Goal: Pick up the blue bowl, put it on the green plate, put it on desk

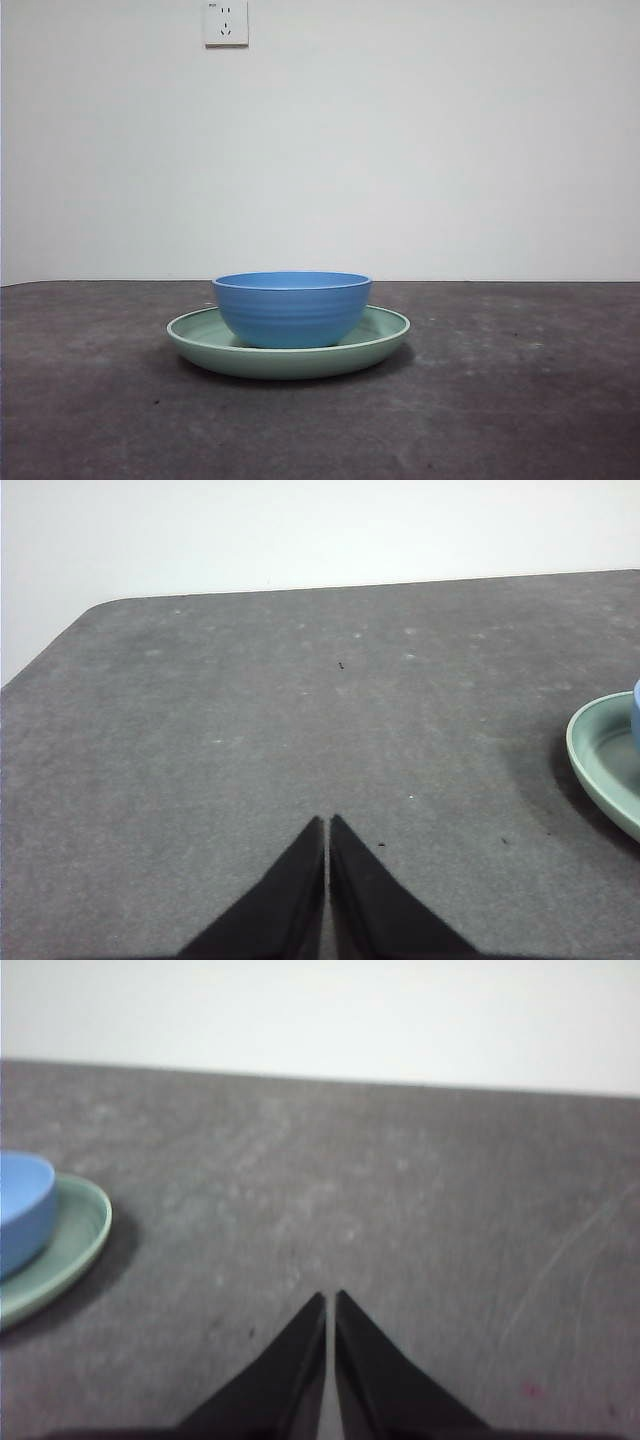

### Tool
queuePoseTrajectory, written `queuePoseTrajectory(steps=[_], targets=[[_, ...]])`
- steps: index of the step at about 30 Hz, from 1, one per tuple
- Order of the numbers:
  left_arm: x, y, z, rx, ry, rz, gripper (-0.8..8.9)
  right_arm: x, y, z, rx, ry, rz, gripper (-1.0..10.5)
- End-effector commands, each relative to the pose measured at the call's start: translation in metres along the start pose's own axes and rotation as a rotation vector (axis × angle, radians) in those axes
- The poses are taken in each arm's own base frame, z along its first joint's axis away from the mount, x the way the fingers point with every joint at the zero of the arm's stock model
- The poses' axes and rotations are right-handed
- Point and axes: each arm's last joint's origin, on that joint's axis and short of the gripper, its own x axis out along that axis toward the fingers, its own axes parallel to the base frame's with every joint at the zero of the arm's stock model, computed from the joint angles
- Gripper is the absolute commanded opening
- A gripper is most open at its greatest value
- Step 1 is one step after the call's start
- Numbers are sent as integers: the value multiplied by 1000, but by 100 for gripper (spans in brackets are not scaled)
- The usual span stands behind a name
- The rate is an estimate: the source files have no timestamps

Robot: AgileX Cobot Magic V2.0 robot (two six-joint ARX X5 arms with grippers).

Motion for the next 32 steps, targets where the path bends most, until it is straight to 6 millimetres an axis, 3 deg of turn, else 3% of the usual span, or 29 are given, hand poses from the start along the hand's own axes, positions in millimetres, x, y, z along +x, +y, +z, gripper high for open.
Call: queuePoseTrajectory(steps=[1,32], targets=[[2,0,-7,-2,27,1,9,0,0,-4,24,26,-4,8],[2,0,-7,-2,27,1,9,0,0,-2,19,10,-2,8]])
